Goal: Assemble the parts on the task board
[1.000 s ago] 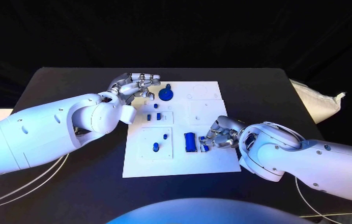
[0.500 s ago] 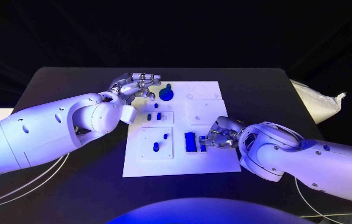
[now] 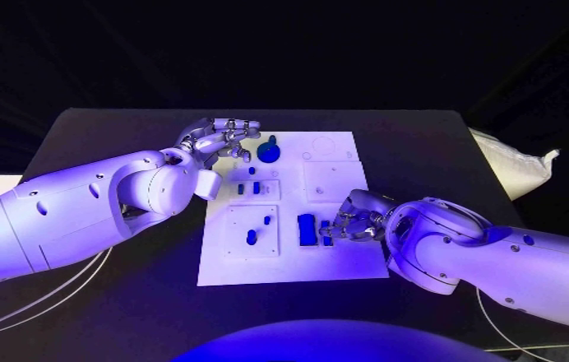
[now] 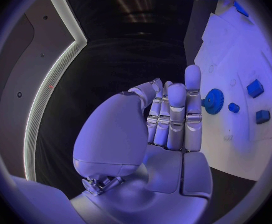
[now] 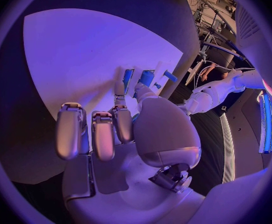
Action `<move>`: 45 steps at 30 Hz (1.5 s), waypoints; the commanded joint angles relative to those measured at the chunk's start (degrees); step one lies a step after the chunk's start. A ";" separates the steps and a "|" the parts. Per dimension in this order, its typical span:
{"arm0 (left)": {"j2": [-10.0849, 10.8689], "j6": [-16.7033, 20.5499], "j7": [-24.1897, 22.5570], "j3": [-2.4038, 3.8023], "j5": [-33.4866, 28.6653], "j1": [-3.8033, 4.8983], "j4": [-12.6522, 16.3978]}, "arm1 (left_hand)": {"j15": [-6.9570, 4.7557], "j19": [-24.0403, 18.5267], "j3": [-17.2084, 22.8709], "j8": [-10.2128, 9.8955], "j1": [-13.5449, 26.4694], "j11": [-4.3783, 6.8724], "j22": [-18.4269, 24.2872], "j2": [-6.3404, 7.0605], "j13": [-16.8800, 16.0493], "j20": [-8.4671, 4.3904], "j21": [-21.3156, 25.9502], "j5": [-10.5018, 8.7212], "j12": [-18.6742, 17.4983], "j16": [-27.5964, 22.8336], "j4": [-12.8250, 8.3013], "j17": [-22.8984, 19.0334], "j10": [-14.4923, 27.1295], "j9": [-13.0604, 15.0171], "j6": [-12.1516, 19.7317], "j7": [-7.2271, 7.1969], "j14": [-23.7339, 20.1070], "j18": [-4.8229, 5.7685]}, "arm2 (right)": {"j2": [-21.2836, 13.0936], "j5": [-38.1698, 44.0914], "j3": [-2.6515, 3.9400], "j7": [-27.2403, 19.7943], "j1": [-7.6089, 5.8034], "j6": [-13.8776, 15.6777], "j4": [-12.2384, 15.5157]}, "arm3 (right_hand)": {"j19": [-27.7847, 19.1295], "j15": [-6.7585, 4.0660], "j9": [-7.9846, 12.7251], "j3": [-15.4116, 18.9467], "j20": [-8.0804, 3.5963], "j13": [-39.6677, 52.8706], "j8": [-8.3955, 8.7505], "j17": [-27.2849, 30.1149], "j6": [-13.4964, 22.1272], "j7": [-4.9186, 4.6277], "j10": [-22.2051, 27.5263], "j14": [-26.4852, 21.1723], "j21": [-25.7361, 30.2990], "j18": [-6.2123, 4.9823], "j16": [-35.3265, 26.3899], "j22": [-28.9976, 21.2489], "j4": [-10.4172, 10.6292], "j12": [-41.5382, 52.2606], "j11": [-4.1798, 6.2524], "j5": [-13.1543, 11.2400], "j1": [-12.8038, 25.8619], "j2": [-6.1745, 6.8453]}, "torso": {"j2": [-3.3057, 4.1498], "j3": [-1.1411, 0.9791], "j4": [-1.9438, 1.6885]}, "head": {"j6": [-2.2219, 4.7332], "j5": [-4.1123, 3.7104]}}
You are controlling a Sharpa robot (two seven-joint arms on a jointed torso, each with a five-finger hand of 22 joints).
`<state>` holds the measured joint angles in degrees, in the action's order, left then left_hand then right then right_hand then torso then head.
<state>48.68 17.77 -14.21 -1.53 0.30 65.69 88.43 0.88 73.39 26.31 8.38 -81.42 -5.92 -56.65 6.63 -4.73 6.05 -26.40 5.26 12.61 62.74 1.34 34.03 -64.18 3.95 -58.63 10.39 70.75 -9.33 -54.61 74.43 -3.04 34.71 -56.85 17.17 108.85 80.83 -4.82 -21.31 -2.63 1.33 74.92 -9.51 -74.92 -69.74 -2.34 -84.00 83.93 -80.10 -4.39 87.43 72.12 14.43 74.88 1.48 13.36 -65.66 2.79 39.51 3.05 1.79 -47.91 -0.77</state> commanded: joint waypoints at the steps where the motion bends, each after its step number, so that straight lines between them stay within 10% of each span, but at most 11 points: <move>1: -0.14 -1.10 -0.16 0.04 0.12 0.02 0.09 | 0.03 0.05 -0.14 0.22 0.16 -0.07 0.05 -0.07 -0.08 0.34 0.27 -0.15 0.32 -0.10 -0.33 -0.05 0.50 0.04 0.53 0.03 -0.30 -1.05 | -0.13 0.83 -0.03 -0.58 0.10 -0.67 0.23 | 0.05 -0.50 -0.34 1.20 -0.22 4.87 -0.42 -10.70 0.52 0.03 -0.87 5.20 0.07 0.48 0.05 0.04 0.63 0.15 0.37 -1.77 0.29 -0.21 | -0.01 0.00 0.03 | 0.09 -0.05; 27: -0.39 -1.24 -0.16 0.03 0.12 0.00 -0.16 | 0.03 0.05 -0.14 0.22 0.16 -0.07 0.05 -0.07 -0.08 0.34 0.27 -0.15 0.32 -0.10 -0.33 -0.05 0.50 0.04 0.53 0.03 -0.30 -1.05 | 1.25 2.58 -0.03 -2.48 0.91 -1.35 -3.86 | -0.02 -0.77 -1.78 0.78 -0.47 5.38 -1.42 -10.86 1.44 0.44 -0.98 5.23 0.25 0.45 0.11 -0.01 -5.92 0.47 0.72 -7.25 -11.22 -2.56 | 0.02 0.00 0.02 | 0.30 -0.19; 45: -0.43 -1.20 -0.22 0.02 0.12 -0.08 -0.50 | 0.06 0.06 -0.15 0.29 0.24 -0.10 0.08 -0.13 -0.07 0.35 0.32 -0.14 0.43 -0.10 -0.34 -0.16 0.64 0.03 0.62 0.05 -0.34 -1.04 | -1.41 -0.51 0.26 -7.89 0.10 2.67 -1.55 | -1.56 -0.07 -2.09 7.41 0.04 2.58 -1.19 -8.87 3.03 -0.61 0.90 4.79 2.04 -0.12 -1.14 -2.76 -1.71 -4.16 -0.18 -4.53 -4.09 0.16 | -0.11 0.04 -0.07 | 1.00 -0.42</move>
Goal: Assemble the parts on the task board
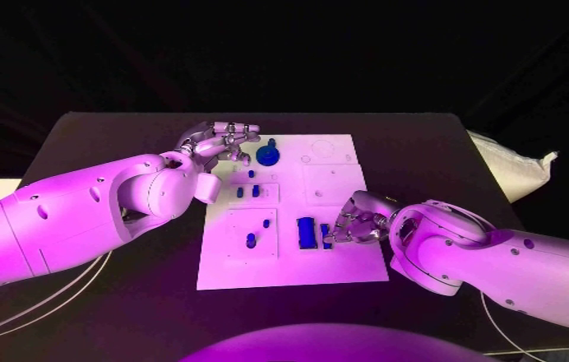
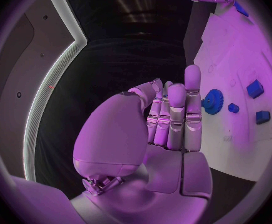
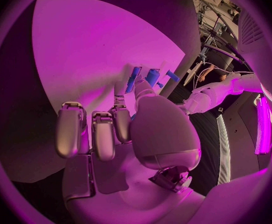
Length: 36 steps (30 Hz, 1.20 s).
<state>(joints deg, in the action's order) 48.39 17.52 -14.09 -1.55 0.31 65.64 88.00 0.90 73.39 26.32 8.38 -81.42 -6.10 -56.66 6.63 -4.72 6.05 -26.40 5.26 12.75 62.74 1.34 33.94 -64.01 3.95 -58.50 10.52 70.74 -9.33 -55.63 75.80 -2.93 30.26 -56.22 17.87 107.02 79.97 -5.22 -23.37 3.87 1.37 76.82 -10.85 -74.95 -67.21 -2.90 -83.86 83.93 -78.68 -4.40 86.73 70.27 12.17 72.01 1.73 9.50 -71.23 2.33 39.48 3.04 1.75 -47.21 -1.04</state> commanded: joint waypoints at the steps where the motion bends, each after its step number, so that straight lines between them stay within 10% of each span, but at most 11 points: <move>1: -0.16 -0.95 -0.35 0.04 0.12 -0.04 -0.14 | 0.04 0.06 -0.15 0.29 0.24 0.08 0.09 -0.13 -0.07 0.35 0.32 -0.14 0.28 -0.10 -0.34 -0.08 0.46 0.03 0.50 -0.08 -0.34 -1.05 | -0.56 -2.60 0.18 -4.46 -0.77 2.57 0.24 | -1.09 0.42 -0.02 1.46 0.09 -0.02 0.27 -8.36 0.83 -0.17 1.24 4.68 1.08 -0.26 -0.76 -1.60 1.00 -2.39 -0.54 -1.09 1.90 0.68 | -0.09 0.04 -0.03 | 0.40 -0.18; 9: -0.52 -1.03 -2.00 0.03 -0.03 -0.88 -1.35 | 0.33 -0.20 -0.83 0.30 1.40 -0.18 0.29 0.36 0.11 0.54 0.65 -0.22 0.29 -0.69 0.08 -1.35 1.55 -0.05 1.16 0.02 -1.11 -0.95 | -0.79 -16.29 0.28 -15.10 -3.40 6.92 -2.89 | -2.02 1.11 0.55 3.51 0.72 -1.44 2.15 -7.53 4.41 -1.41 2.31 4.53 2.43 -0.60 -1.36 -3.47 3.24 -4.53 -1.54 -0.70 2.30 -0.88 | -0.90 0.01 -0.26 | 1.65 -0.38; 16: -1.10 -2.61 -5.01 0.04 -1.80 -2.03 -3.61 | 0.74 -4.05 -6.84 1.15 6.35 0.12 2.26 1.87 -0.26 1.28 4.07 -0.46 2.07 -4.67 3.08 -6.30 2.02 0.04 1.10 -0.91 -7.16 -0.98 | 1.20 -37.80 0.28 -31.68 -5.96 7.18 -9.84 | -8.43 2.82 2.13 2.96 2.27 -11.01 5.36 0.22 9.03 -3.64 10.55 2.41 10.56 -2.96 -7.06 -15.03 0.10 -18.70 -3.50 3.62 -4.16 -3.64 | -2.46 0.09 -0.19 | 3.04 -0.52; 19: -1.50 -2.59 -5.90 0.04 -2.80 -2.38 -4.61 | 0.90 -6.92 -8.88 1.30 5.77 0.14 4.57 1.19 -0.40 1.56 7.29 -0.35 2.89 -8.91 3.35 -8.57 2.09 -0.03 1.07 -1.00 -9.65 -1.07 | 2.59 -44.79 0.28 -37.58 -6.65 6.37 -13.20 | -15.83 3.24 2.68 1.99 2.69 -21.40 5.99 10.24 9.43 -4.09 18.50 -0.89 20.94 -5.32 -15.63 -28.29 -1.88 -33.22 -3.80 4.20 -7.55 -5.00 | -3.26 0.15 0.06 | 3.88 -0.47; 22: -2.45 -1.34 -7.39 0.05 -3.60 -2.76 -6.15 | 1.97 -12.37 -10.03 0.99 3.94 -0.57 9.40 -0.02 0.16 2.61 13.45 -0.26 2.35 -20.06 3.31 -13.68 2.34 -0.13 1.33 -1.04 -13.58 -0.90 | 4.71 -53.56 0.31 -44.04 -7.32 4.36 -18.28 | -20.68 4.35 4.34 0.41 3.81 -31.72 7.18 35.52 11.05 -5.28 22.83 -10.63 31.42 -6.08 -41.32 -37.12 -3.57 -44.58 -5.25 3.30 -11.37 -5.63 | -4.19 0.21 0.03 | 5.01 -0.53; 28: -4.46 1.51 -10.15 0.06 -4.01 -3.13 -9.42 | 5.16 -20.25 -10.42 -0.96 1.60 -1.88 18.24 -0.80 1.15 5.85 22.64 -0.15 -1.66 -37.32 3.35 -21.05 3.03 -0.23 2.75 -0.85 -16.28 -0.55 | 8.87 -61.75 0.53 -49.80 -7.84 0.44 -27.26 | -26.19 8.02 7.88 -2.71 6.94 -50.42 7.36 46.95 12.52 -8.02 24.57 -18.48 45.99 -5.77 -62.00 -46.53 -4.79 -60.81 -8.59 -0.32 -15.25 -5.57 | -5.55 0.28 -0.02 | 6.79 0.00; 36: -7.00 3.90 -12.11 0.08 -4.12 -3.32 -13.49 | 7.20 -25.14 -12.94 -3.29 0.25 -3.35 28.42 -1.96 1.17 8.59 22.85 -0.06 -6.41 -49.72 2.94 -27.02 3.84 -0.21 2.22 -0.72 -15.18 -1.26 | 13.31 -65.74 0.89 -53.63 -7.72 -3.89 -35.63 | -26.64 10.94 14.10 -8.21 10.69 -67.76 7.26 62.25 12.19 -8.01 20.46 -19.57 59.77 -6.12 -79.26 -56.36 -7.20 -67.99 -9.78 -1.11 -14.51 -4.36 | -6.86 0.30 -0.32 | 8.16 0.35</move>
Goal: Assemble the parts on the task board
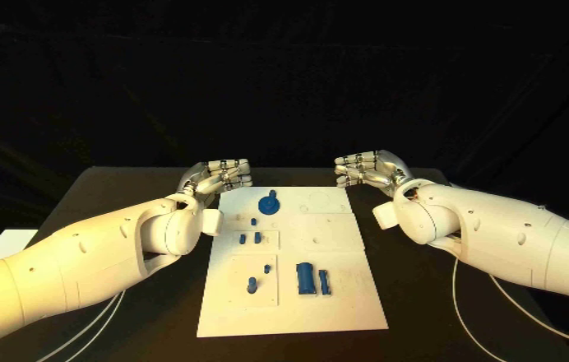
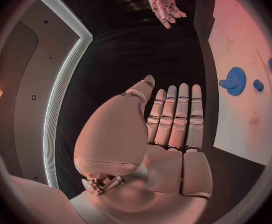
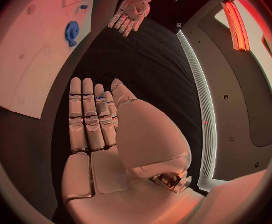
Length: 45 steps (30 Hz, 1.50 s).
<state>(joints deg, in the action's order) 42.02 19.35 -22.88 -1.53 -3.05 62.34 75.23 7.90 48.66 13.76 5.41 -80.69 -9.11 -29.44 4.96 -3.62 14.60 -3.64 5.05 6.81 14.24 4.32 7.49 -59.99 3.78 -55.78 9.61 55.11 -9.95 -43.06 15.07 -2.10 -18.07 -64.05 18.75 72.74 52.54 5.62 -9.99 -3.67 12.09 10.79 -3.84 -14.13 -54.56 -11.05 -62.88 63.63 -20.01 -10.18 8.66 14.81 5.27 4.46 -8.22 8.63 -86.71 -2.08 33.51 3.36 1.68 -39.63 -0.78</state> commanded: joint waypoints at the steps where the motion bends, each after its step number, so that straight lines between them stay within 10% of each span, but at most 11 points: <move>1: -0.90 2.18 -3.40 0.06 -0.78 -0.03 -1.05 | 0.24 -0.62 -0.59 -0.49 -0.60 -0.31 2.05 -0.43 0.06 0.15 0.07 0.16 -0.78 -2.03 -0.13 -0.94 -0.24 -0.05 -0.63 0.32 0.69 -0.60 | 1.09 -5.14 0.08 -5.53 0.16 -5.12 -1.95 | 1.28 0.05 1.02 -1.03 -0.11 -2.42 0.23 1.96 -0.64 0.15 -0.73 1.24 1.43 -0.37 -1.52 -1.21 -0.48 -0.50 0.09 -0.18 1.24 0.04 | -0.98 -0.04 -0.28 | 0.67 0.14; 5: -1.69 2.66 -3.50 0.08 -0.78 -0.06 -1.70 | 0.38 -1.00 -1.17 -0.99 -0.89 -0.33 4.35 -0.79 0.07 0.32 0.04 0.19 -1.63 -4.11 -0.38 -1.85 -0.45 -0.05 -0.97 0.49 1.45 -0.63 | 1.96 -5.40 0.14 -6.14 0.29 -6.02 -3.40 | 4.19 -0.54 2.33 -2.77 -0.80 -5.16 0.22 3.93 -1.33 0.05 -1.70 4.55 2.24 -0.38 -2.34 -2.28 -1.51 -0.50 0.31 0.15 2.41 0.21 | -1.17 -0.23 -0.36 | 1.18 0.09; 6: -1.31 1.16 -1.16 0.03 -0.24 -0.03 -1.46 | -2.09 -15.01 -4.69 -5.41 23.86 2.58 11.62 -4.96 3.62 -4.25 3.64 -5.05 -6.81 -6.92 -4.32 -3.45 17.84 -3.78 16.37 -2.51 -15.81 2.99 | 1.58 -2.68 0.11 -2.53 0.16 -2.09 -2.79 | -13.25 -5.62 4.47 -0.57 -4.12 -6.51 3.84 6.75 15.77 3.27 17.93 -16.39 7.43 3.06 -4.11 -5.91 -5.27 -4.46 2.63 -2.59 27.40 2.08 | -0.77 -0.03 -0.22 | 0.72 0.14; 9: -1.16 2.08 -1.39 0.09 -0.11 -0.12 -0.83 | -2.65 -18.50 -5.65 -5.41 29.07 3.10 13.54 -4.96 3.62 -5.15 3.64 -5.05 -6.81 -7.77 -4.32 -7.49 21.82 -3.78 19.96 -3.17 -19.40 2.99 | 1.48 -3.10 0.18 -2.84 0.28 -1.17 -2.11 | -16.82 -5.62 5.12 3.67 -4.92 -10.79 3.84 7.64 19.38 4.08 22.18 -20.74 8.78 3.06 -4.62 -6.88 -5.27 -4.46 3.22 -3.08 33.59 2.08 | -0.93 -0.37 -0.37 | 1.18 0.20; 21: 1.32 16.77 -4.97 1.02 1.93 -1.45 9.24 | -7.90 -30.50 -8.84 -5.41 49.67 9.11 19.87 -4.96 3.62 -8.95 3.64 -5.05 -6.81 -14.24 -4.32 -7.49 37.02 -3.78 34.25 -9.61 -33.64 5.27 | -0.31 -9.98 1.28 -7.94 2.36 14.07 8.99 | -30.70 -5.62 9.99 3.67 -7.71 -10.79 3.84 14.13 33.05 6.80 37.97 -37.40 13.14 5.25 -8.66 -9.96 -5.27 -4.46 8.22 -8.63 54.16 2.08 | -2.31 -3.32 -1.66 | 5.19 0.77; 22: 1.55 18.11 -5.30 1.11 2.12 -1.58 10.17 | -7.90 -31.26 -9.03 -5.41 50.95 9.11 20.27 -4.96 3.62 -9.17 3.64 -5.05 -6.81 -14.24 -4.32 -7.49 37.98 -3.78 35.11 -9.61 -34.53 5.27 | -0.50 -10.69 1.39 -8.47 2.57 15.66 10.14 | -31.92 -5.62 9.99 3.67 -7.94 -10.79 3.84 14.13 34.25 11.05 39.35 -38.86 13.52 5.25 -8.66 -10.23 -5.27 -4.46 8.22 -8.63 55.97 2.08 | -2.33 -3.36 -1.68 | 5.25 0.78; 23: 1.74 19.27 -5.58 1.18 2.28 -1.68 10.96 | -7.90 -31.94 -9.15 -5.41 52.11 9.11 20.63 -4.96 3.62 -9.40 3.64 -5.05 -6.81 -14.24 -4.32 -7.49 38.83 -3.78 35.91 -9.61 -35.33 5.26 | -0.66 -11.32 1.50 -8.94 2.76 17.06 11.16 | -32.73 -5.62 9.99 3.67 -12.09 -10.79 3.84 14.13 35.04 11.05 40.28 -39.83 13.76 5.69 -8.66 -10.41 -5.27 -4.46 8.22 -8.63 57.18 2.08 | -2.33 -3.36 -1.68 | 5.25 0.78; 28: 2.44 23.43 -6.59 1.44 2.86 -2.06 13.81 | -7.90 -34.88 -13.76 -5.41 57.10 9.11 22.16 -4.96 3.62 -10.30 3.64 -5.05 -6.81 -14.24 -4.32 -7.49 42.52 -3.78 39.39 -9.61 -38.80 5.91 | -1.30 -13.78 1.89 -10.76 3.50 22.50 15.13 | -36.18 -5.62 9.99 3.67 -12.09 -10.79 3.84 14.13 38.42 11.05 44.29 -44.00 14.88 5.88 -8.66 -14.81 -5.27 -4.46 8.22 -8.63 62.33 2.08 | -2.33 -3.36 -1.68 | 5.25 0.78; 29: 2.56 24.14 -6.76 1.49 2.96 -2.13 14.30 | -7.90 -35.80 -13.76 -5.41 58.69 9.11 22.66 -4.96 3.62 -10.59 3.64 -5.05 -6.81 -14.24 -4.32 -7.49 43.72 -3.78 40.49 -9.61 -39.89 5.91 | -1.43 -14.28 1.97 -11.13 3.65 23.61 15.93 | -37.09 -5.62 9.99 3.67 -12.09 -10.79 3.84 14.13 39.33 11.05 45.28 -45.08 15.13 10.18 -8.66 -14.81 -5.27 -4.46 8.22 -8.63 63.68 2.08 | -2.33 -3.36 -1.68 | 5.25 0.78; 31: 2.65 24.67 -6.89 1.52 3.03 -2.17 14.66 | -7.90 -36.61 -13.76 -5.41 60.13 9.11 23.11 -4.96 3.62 -14.60 3.64 -5.05 -6.81 -14.24 -4.32 -7.49 44.76 -3.78 41.50 -9.61 -40.87 9.95 | -1.55 -14.75 2.04 -11.48 3.80 24.64 16.69 | -38.33 -5.62 9.99 3.67 -12.09 -10.79 3.84 14.13 40.54 11.05 46.67 -46.53 15.55 10.18 -8.66 -14.81 -5.27 -4.46 8.22 -8.63 65.49 2.08 | -2.33 -3.36 -1.68 | 5.25 0.78; 45: 2.67 24.76 -6.92 1.53 3.05 -2.18 14.72 | -7.90 -41.84 -13.76 -5.41 69.10 9.11 29.44 -4.96 3.62 -14.60 3.64 -5.05 -6.81 -14.24 -4.32 -7.49 51.41 -3.78 47.75 -9.61 -47.11 9.95 | -1.63 -15.07 2.10 -11.72 3.89 25.37 17.22 | -44.50 -5.62 9.99 3.67 -12.09 -10.79 3.84 14.13 46.63 11.05 53.72 -54.00 20.01 10.18 -8.66 -14.81 -5.27 -4.46 8.22 -8.63 74.68 2.08 | -2.33 -3.36 -1.68 | 5.25 0.78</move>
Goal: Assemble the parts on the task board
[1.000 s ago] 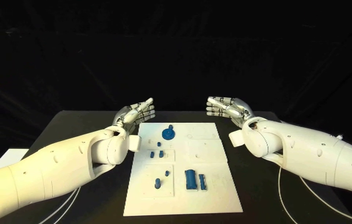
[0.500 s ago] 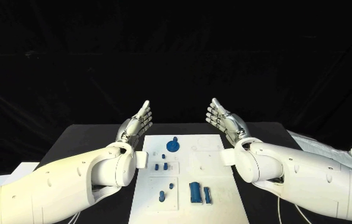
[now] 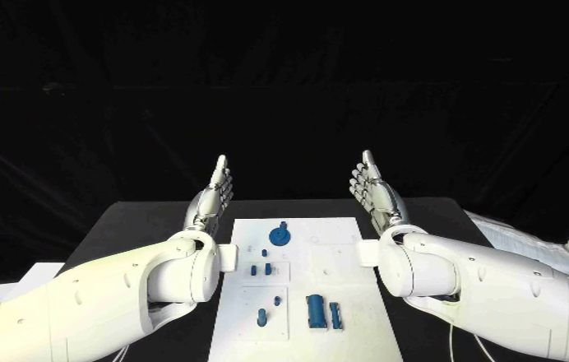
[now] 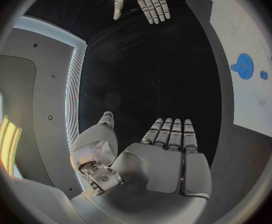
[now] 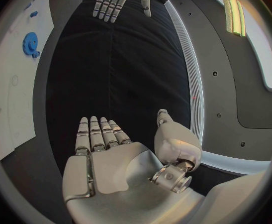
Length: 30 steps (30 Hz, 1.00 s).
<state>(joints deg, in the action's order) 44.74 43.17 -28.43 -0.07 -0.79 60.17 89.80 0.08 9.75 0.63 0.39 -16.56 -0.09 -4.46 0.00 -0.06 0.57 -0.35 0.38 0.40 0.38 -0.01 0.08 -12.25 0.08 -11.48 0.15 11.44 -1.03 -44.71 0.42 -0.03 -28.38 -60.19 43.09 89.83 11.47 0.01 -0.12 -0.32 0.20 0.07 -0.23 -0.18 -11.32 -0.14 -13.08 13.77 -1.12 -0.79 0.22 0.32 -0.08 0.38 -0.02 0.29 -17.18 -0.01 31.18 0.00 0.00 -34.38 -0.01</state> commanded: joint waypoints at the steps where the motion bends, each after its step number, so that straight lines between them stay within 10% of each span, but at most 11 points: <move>1: -0.05 0.95 -1.37 0.07 0.79 -0.01 0.15 | -0.08 -3.17 -0.63 -0.39 5.47 0.09 4.46 0.00 0.06 -0.57 0.35 -0.38 -0.40 -0.38 0.01 -0.08 4.07 -0.08 3.80 -0.15 -3.78 1.03 | 0.01 -0.42 0.03 -1.42 0.03 1.02 0.12 | -3.79 -0.01 0.12 0.32 -0.20 -0.07 0.23 0.18 3.74 0.14 4.31 -4.53 1.12 0.79 -0.22 -0.32 0.08 -0.38 0.02 -0.29 5.68 0.01 | 0.00 0.00 0.00 | 0.00 0.01; 15: -0.05 0.95 -1.37 0.07 0.79 -0.01 0.15 | -0.08 -9.75 -0.63 -0.39 10.22 0.09 4.46 0.00 0.06 -0.57 0.35 -0.38 -0.40 -0.38 0.01 -0.08 7.69 -0.08 7.05 -0.15 -7.09 1.03 | 0.01 -0.42 0.03 -1.42 0.03 1.02 0.12 | -6.90 -0.01 0.12 0.32 -0.20 -0.07 0.23 0.18 6.94 0.14 8.13 -8.57 1.12 0.79 -0.22 -0.32 0.08 -0.38 0.02 -0.29 10.63 0.01 | 0.00 0.00 0.00 | 0.00 0.01; 18: -0.05 0.95 -1.37 0.07 0.79 -0.01 0.15 | -0.08 -9.75 -0.63 -0.39 16.56 0.09 4.46 0.00 0.06 -0.57 0.35 -0.38 -0.40 -0.38 0.01 -0.08 12.25 -0.08 11.48 -0.15 -11.44 1.03 | 0.01 -0.42 0.03 -1.42 0.03 1.02 0.12 | -11.47 -0.01 0.12 0.32 -0.20 -0.07 0.23 0.18 11.32 0.14 13.08 -13.77 1.12 0.79 -0.22 -0.32 0.08 -0.38 0.02 -0.29 17.18 0.01 | 0.00 0.00 0.00 | 0.00 0.01; 30: -0.05 0.95 -1.37 0.07 0.79 -0.01 0.15 | -0.08 -9.75 -0.63 -0.39 16.56 0.09 4.46 0.00 0.06 -0.57 0.35 -0.38 -0.40 -0.38 0.01 -0.08 12.25 -0.08 11.48 -0.15 -11.44 1.03 | 0.01 -0.42 0.03 -1.42 0.03 1.02 0.12 | -11.47 -0.01 0.12 0.32 -0.20 -0.07 0.23 0.18 11.32 0.14 13.08 -13.77 1.12 0.79 -0.22 -0.32 0.08 -0.38 0.02 -0.29 17.18 0.01 | 0.00 0.00 0.00 | 0.00 0.01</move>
<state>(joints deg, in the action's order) 44.74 44.01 -28.76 -0.06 -0.64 60.15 89.83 0.02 0.21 0.32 0.39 -0.44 0.01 -0.05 0.00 -0.09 0.01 -0.36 0.39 0.40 0.38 -0.01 0.09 -0.30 0.08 -0.28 -0.03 0.31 -0.86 -44.71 -0.32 -0.03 -28.94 -60.18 44.26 89.86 0.27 -0.01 -0.09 -0.32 0.02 0.10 -0.19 -0.10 -0.20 0.02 -0.28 0.29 -0.19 -0.80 0.23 0.09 -0.07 0.39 0.03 0.30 -0.31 0.01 31.18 0.00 0.00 -34.37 -0.01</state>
